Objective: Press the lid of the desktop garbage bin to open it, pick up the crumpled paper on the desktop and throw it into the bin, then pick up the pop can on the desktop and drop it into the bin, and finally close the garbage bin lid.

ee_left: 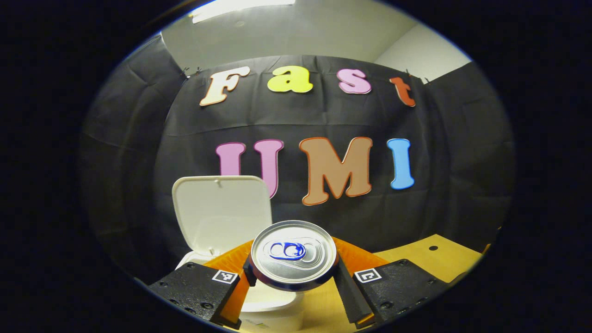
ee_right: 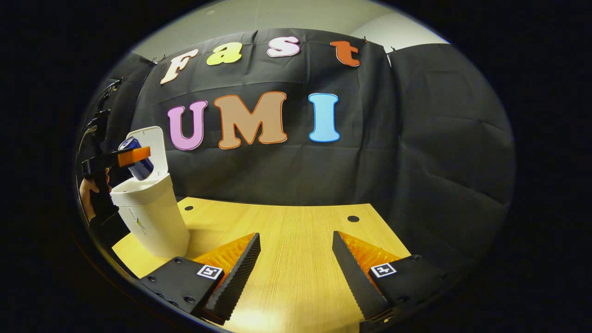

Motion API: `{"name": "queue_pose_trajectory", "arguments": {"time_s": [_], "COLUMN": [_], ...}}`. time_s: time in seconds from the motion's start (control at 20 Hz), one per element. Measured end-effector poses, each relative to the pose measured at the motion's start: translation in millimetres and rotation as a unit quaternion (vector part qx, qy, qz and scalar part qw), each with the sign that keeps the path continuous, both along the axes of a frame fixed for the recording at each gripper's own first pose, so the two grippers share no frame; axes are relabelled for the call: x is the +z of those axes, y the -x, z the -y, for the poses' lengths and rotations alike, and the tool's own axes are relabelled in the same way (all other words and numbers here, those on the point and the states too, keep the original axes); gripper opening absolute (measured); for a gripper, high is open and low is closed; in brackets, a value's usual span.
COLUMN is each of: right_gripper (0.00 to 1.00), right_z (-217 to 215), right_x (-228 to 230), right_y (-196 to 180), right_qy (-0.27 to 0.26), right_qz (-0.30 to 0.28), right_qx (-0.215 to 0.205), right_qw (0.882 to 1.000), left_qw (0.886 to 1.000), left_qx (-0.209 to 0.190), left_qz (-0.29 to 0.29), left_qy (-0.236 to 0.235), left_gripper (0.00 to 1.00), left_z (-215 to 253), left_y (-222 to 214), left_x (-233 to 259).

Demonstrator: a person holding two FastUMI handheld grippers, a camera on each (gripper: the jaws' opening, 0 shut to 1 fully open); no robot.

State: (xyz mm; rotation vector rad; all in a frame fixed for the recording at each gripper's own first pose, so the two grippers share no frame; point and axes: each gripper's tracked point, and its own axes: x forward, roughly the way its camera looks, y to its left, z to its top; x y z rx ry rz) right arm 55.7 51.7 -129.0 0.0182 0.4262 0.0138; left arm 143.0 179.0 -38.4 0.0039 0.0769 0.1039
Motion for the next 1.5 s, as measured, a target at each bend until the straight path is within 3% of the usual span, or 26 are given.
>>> {"name": "queue_pose_trajectory", "arguments": {"time_s": [0.3,0.65,0.85,1.1,1.5], "right_gripper": [1.00,1.00,1.00,1.00,1.00], "right_z": [-8,-14,-20,-42,-55], "right_x": [-7,-11,-14,-22,-20], "right_y": [4,4,1,-6,-14], "right_qy": [0.000,0.001,-0.003,-0.014,-0.026], "right_qz": [-0.010,-0.015,-0.015,-0.016,-0.012], "right_qx": [0.008,0.013,0.032,0.078,0.114], "right_qw": [1.000,1.000,0.999,0.997,0.993], "left_qw": [0.997,0.995,0.996,0.996,0.995], "left_qx": [0.049,0.060,0.073,0.077,0.096], "left_qz": [-0.054,-0.082,-0.045,-0.011,0.007], "left_qy": [0.009,0.020,-0.011,-0.033,-0.006], "left_gripper": [0.76,0.78,0.94,0.96,0.94], "left_z": [-47,-60,-65,-63,-84], "left_y": [-1,-3,-3,-3,-20], "left_x": [-42,-68,-37,13,81]}}
